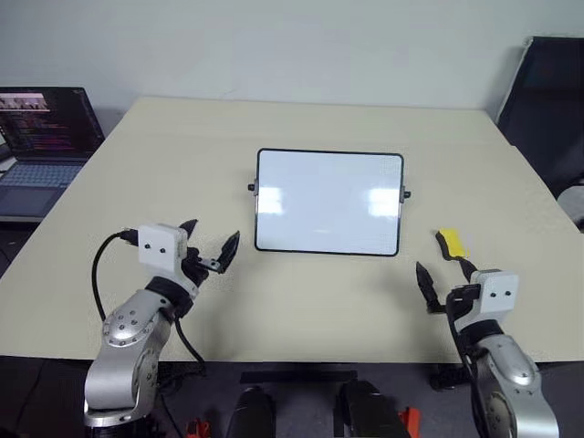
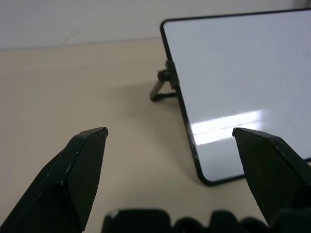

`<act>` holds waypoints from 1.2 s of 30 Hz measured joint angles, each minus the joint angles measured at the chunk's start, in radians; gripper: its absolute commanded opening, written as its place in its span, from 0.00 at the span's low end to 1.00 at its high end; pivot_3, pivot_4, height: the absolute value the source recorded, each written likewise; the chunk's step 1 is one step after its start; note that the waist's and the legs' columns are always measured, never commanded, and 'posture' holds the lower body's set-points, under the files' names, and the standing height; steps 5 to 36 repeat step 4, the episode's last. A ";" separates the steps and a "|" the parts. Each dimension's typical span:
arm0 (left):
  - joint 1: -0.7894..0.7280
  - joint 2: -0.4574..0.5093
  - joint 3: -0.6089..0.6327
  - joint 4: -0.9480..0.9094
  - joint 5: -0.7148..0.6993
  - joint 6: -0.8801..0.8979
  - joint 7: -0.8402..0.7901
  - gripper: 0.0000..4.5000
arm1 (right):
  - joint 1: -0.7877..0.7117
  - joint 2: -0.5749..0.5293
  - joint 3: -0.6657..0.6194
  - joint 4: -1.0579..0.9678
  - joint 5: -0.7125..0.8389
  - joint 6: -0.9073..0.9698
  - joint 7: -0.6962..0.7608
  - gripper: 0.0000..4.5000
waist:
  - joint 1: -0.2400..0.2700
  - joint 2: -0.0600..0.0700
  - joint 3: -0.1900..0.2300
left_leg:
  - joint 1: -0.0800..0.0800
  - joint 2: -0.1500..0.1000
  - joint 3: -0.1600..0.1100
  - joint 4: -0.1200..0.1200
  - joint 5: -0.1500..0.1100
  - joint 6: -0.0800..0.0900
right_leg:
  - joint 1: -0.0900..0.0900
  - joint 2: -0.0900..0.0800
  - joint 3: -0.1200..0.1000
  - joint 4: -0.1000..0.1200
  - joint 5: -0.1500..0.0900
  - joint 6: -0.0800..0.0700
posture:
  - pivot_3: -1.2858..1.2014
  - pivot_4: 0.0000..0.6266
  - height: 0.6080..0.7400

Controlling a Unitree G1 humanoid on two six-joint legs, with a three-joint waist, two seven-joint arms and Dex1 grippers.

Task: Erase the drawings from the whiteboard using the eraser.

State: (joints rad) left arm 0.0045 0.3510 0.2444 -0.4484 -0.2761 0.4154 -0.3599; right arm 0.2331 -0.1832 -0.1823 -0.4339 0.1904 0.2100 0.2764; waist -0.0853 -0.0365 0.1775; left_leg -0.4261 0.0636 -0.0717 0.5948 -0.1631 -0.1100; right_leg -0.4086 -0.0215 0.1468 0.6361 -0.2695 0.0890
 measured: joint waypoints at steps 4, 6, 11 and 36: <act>0.025 -0.019 -0.001 0.033 0.008 -0.003 0.028 1.00 | -0.003 -0.008 -0.022 0.024 0.025 0.001 0.004 1.00 | -0.003 0.000 0.000 | 0.000 0.001 0.001 0.000 0.001 0.002 | 0.001 0.000 0.000 -0.007 0.003 -0.005 | 0.52 0.24 1.00; 0.025 -0.019 -0.001 0.033 0.008 -0.003 0.028 1.00 | -0.003 -0.008 -0.022 0.024 0.025 0.001 0.004 1.00 | -0.003 0.000 0.000 | 0.000 0.001 0.001 0.000 0.001 0.002 | 0.001 0.000 0.000 -0.007 0.003 -0.005 | 0.52 0.24 1.00; 0.025 -0.019 -0.001 0.033 0.008 -0.003 0.028 1.00 | -0.003 -0.008 -0.022 0.024 0.025 0.001 0.004 1.00 | -0.003 0.000 0.000 | 0.000 0.001 0.001 0.000 0.001 0.002 | 0.001 0.000 0.000 -0.007 0.003 -0.005 | 0.52 0.24 1.00; 0.025 -0.019 -0.001 0.033 0.008 -0.003 0.028 1.00 | -0.003 -0.008 -0.022 0.024 0.025 0.001 0.004 1.00 | -0.003 0.000 0.000 | 0.000 0.001 0.001 0.000 0.001 0.002 | 0.001 0.000 0.000 -0.007 0.003 -0.005 | 0.52 0.24 1.00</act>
